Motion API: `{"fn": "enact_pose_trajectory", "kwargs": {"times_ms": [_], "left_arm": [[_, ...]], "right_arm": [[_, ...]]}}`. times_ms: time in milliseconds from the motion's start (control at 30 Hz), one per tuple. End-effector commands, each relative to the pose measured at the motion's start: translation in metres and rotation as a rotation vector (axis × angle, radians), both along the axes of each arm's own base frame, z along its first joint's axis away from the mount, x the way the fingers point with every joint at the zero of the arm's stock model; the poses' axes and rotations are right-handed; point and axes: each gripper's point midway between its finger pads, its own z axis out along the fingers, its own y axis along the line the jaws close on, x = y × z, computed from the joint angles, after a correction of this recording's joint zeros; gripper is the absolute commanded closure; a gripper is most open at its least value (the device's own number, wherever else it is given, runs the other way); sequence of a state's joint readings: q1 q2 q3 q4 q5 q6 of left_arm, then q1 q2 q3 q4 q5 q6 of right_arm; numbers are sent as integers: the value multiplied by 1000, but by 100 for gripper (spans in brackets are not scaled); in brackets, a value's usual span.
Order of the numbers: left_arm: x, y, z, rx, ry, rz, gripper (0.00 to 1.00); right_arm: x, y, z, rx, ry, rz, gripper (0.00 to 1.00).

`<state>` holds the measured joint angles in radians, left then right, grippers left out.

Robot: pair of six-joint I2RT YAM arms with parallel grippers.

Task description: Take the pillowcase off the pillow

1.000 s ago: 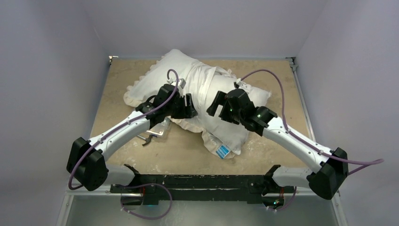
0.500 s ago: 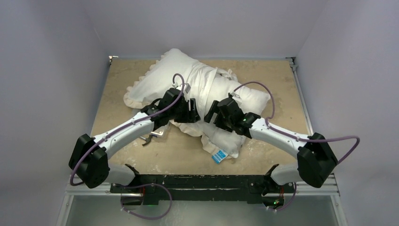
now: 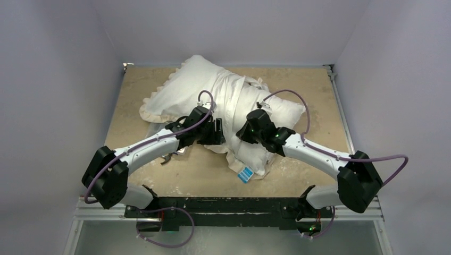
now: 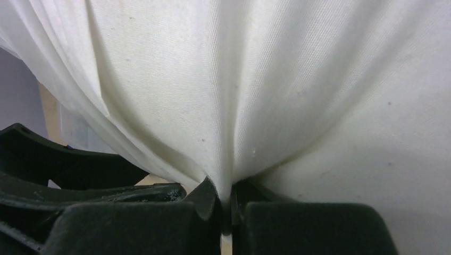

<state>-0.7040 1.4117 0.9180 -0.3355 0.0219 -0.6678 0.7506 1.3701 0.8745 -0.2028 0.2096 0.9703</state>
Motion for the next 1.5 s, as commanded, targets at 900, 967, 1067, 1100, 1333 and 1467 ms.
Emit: {"fn": "enact_pose_trajectory", "kwargs": {"times_ms": [900,967,1067,1100,1333,1467], "left_arm": [[92,61,24,250,-209,330,100],[102,82,26,270,-214,386,100],[113,111,32,302,-224,470,100],[117,121,35,311,-227,500,100],[125,152,27,410,-205,573,100],[113,143,-5,396,-111,535,100]], "right_arm": [[40,-131,184,-4,-367,-447,100],[37,-144,199,-3,-395,-495,100],[32,-156,215,-1,-417,-537,100],[31,-158,220,-1,-426,-542,100],[23,-154,228,5,-451,-470,100],[17,-118,210,1,-456,-217,100]]}}
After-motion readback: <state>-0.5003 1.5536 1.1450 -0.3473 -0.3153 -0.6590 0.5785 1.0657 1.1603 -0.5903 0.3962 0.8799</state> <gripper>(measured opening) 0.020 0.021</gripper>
